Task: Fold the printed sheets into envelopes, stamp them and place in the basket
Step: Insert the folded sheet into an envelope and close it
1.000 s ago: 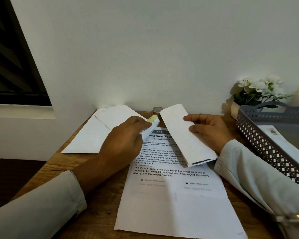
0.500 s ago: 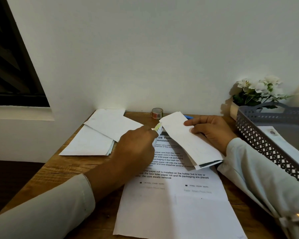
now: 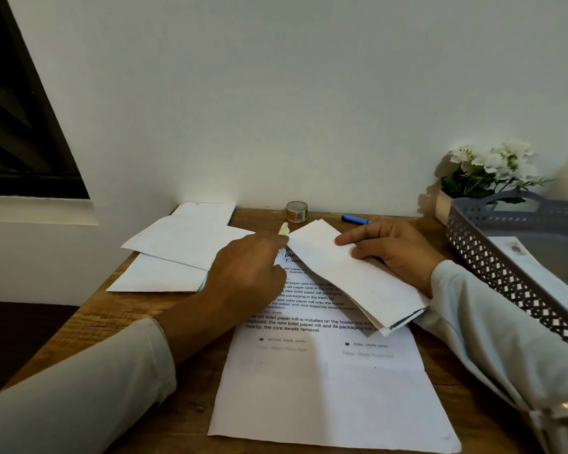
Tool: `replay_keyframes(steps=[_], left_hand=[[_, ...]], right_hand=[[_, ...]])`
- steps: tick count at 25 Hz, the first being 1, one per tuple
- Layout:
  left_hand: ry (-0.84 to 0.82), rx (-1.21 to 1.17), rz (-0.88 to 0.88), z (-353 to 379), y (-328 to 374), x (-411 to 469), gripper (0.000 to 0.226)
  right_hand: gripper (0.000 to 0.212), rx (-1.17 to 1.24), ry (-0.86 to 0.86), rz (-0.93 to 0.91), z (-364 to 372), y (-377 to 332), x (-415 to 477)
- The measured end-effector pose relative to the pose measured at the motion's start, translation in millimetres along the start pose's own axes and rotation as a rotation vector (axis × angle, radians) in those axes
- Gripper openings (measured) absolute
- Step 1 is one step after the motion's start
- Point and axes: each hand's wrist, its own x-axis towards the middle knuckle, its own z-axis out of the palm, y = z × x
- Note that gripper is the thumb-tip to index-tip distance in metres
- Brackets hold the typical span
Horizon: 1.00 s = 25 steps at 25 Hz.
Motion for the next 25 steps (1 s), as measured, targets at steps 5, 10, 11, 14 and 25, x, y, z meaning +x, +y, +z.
replay_keyframes(steps=[5,10,11,14,25], left_hand=[[0.032,-0.020,0.046,2.3,-6.7,-1.3,0.057],[0.049,0.010,0.089,4.4,-6.9,-0.3,0.056],[0.055,0.020,0.095,4.6,-7.6,0.2,0.055],[0.047,0.028,0.072,3.9,-8.9,1.0,0.057],[0.052,0.032,0.158,8.0,-9.0,-0.2,0.055]], right_hand=[[0.028,0.004,-0.108,0.037,2.8,-4.3,-4.3],[0.029,0.028,-0.181,0.069,4.2,-4.2,-4.9],[0.030,0.024,-0.192,0.074,4.6,-3.1,-3.9],[0.030,-0.022,-0.192,0.069,4.2,-1.9,-3.3],[0.030,0.015,-0.257,0.032,5.8,-8.3,-9.9]])
